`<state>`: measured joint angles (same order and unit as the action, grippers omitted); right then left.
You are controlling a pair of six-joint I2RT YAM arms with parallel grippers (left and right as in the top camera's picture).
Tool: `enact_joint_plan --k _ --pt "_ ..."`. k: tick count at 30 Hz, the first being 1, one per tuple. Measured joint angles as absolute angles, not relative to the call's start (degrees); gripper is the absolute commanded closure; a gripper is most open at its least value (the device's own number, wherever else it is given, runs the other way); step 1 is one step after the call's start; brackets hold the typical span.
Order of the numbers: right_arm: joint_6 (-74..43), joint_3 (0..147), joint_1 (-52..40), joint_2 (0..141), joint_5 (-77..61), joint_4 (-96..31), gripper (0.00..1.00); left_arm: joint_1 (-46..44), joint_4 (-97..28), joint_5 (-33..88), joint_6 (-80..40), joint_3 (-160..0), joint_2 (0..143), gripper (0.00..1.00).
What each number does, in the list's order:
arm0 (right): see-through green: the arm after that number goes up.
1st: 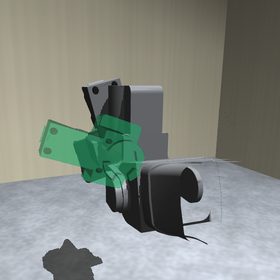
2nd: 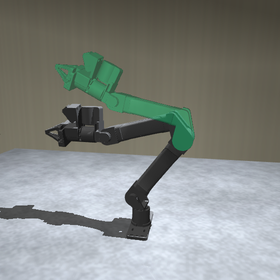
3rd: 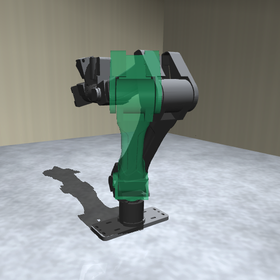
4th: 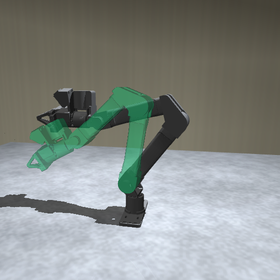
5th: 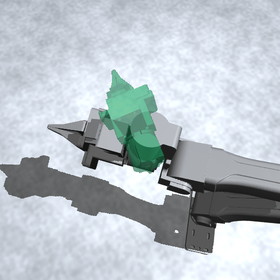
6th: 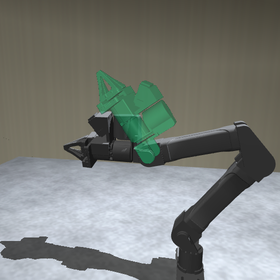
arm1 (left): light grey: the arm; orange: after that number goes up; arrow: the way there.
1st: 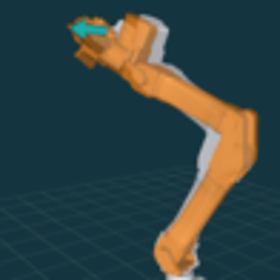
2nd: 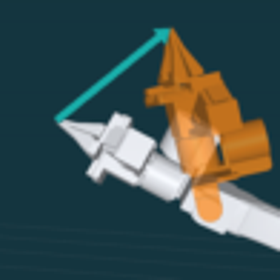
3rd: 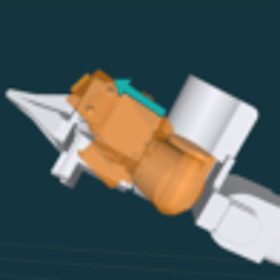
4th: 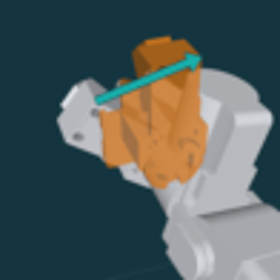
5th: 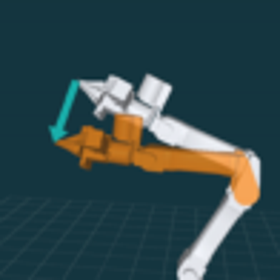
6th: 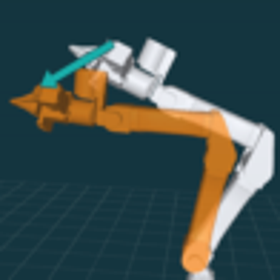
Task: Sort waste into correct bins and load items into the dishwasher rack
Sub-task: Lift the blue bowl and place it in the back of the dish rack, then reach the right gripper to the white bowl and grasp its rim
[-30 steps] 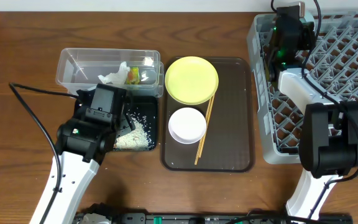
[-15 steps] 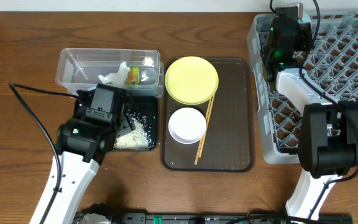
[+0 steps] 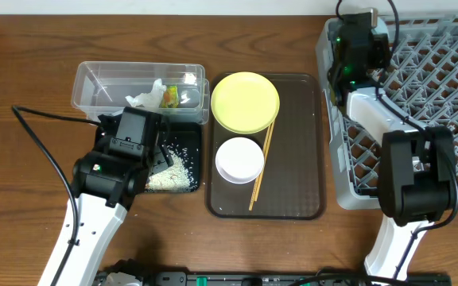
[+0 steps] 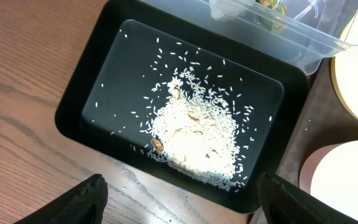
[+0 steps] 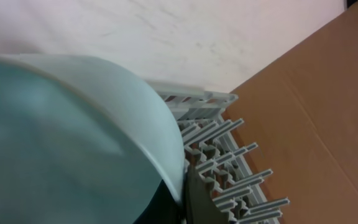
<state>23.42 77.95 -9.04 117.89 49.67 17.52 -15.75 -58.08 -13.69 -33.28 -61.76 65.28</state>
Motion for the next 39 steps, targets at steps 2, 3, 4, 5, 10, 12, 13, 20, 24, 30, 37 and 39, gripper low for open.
enact_joint_plan --k 2,3,4,5,10,12,13,20,24,30,37,39 --pt "23.4 78.0 -9.8 117.9 50.7 16.6 0.99 -15.7 -58.1 -13.7 -33.3 -61.8 65.3 0.2" --pt "23.4 78.0 -10.1 117.9 51.3 16.3 0.99 -15.7 -58.1 -13.7 -33.3 -61.8 65.3 0.2" --pt "23.4 78.0 -10.4 117.9 51.9 15.9 0.99 -15.7 -58.1 -13.7 -33.3 -61.8 65.3 0.2" --pt "23.4 78.0 -10.7 117.9 52.6 15.4 0.99 -15.7 -58.1 -13.7 -33.3 -61.8 65.3 0.2" --pt "20.0 78.1 -12.6 117.3 55.3 5.6 0.86 -15.7 -58.1 -13.7 -33.3 -61.8 65.3 0.2" --pt "15.8 78.0 -13.1 116.3 53.2 -2.3 0.75 -15.7 -58.1 -13.7 -33.3 -61.8 65.3 0.2" --pt "14.4 77.8 -13.3 115.8 51.8 -5.2 0.7 -15.7 -58.1 -13.7 -33.3 -61.8 65.3 0.2" --pt "6.2 77.5 -13.4 105.1 34.0 -21.6 0.48 -15.7 -58.2 -13.7 -33.3 -61.8 65.3 0.2" --pt "3.0 77.5 -14.0 95.5 22.4 -28.6 0.44 -15.7 -58.1 -13.7 -33.3 -61.8 65.3 0.2" --pt "-0.8 78.0 -18.0 89.4 0.7 -38.2 0.44 -15.7 -60.2 -14.5 -34.1 -61.8 65.3 0.2" --pt "-5.1 75.3 -24.1 95.0 -9.9 -43.7 0.49 -13.3 -63.4 -17.3 -38.0 -61.8 65.3 0.2" --pt "-6.0 74.1 -25.6 97.4 -10.7 -43.7 0.5 -13.1 -63.5 -17.6 -38.6 -61.8 65.3 0.2"
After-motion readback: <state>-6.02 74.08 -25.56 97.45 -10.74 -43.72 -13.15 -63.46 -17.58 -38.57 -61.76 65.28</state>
